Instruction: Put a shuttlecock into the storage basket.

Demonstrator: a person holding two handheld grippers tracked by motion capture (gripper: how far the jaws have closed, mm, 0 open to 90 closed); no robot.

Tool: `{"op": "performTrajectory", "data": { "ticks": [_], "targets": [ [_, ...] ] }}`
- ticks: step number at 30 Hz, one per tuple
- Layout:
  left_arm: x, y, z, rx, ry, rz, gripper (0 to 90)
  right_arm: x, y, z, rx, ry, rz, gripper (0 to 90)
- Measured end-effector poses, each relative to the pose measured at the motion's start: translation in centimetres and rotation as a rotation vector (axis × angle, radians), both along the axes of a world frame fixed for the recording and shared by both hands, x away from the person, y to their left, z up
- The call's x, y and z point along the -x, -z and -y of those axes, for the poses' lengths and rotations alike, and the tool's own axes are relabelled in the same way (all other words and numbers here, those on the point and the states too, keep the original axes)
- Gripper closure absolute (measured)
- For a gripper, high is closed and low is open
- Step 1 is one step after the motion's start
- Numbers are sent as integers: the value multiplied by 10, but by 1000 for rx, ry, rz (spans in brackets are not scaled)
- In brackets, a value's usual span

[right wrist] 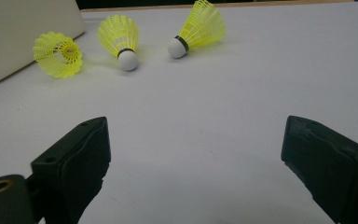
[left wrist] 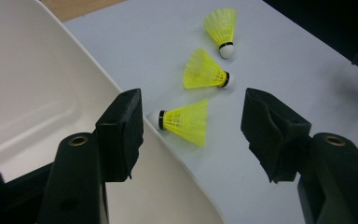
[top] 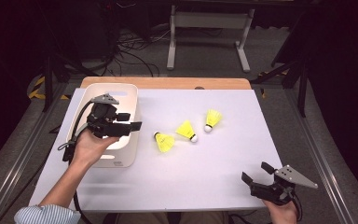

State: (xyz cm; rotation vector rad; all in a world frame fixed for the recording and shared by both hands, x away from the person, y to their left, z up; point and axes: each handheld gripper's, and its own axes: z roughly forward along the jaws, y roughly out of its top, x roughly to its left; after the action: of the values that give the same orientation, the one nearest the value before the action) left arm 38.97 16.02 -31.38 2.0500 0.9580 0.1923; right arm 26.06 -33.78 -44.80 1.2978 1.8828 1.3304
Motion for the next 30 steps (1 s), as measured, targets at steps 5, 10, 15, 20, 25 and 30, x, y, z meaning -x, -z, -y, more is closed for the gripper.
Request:
{"op": "performTrajectory", "data": {
  "ticks": [5,10,15,20,25,30],
  "targets": [
    [-3,-1,7,-16,17,-4,389,0,0,0,-4,-1,-5,87],
    [-7,0,19,-45,37,-17,366,-2,-1,0,-24,16,-19,82],
    [-10,1,26,-68,55,-18,361,-4,-3,-2,-2,13,-67,91],
    [-13,5,33,-94,76,-42,359,-4,-6,-5,10,1,-71,112],
    [-15,8,41,-138,92,-55,361,-5,-8,-8,-4,-27,-89,130],
    [-17,10,46,-156,99,-54,367,-9,-10,-17,33,-75,-133,165]
  ]
}}
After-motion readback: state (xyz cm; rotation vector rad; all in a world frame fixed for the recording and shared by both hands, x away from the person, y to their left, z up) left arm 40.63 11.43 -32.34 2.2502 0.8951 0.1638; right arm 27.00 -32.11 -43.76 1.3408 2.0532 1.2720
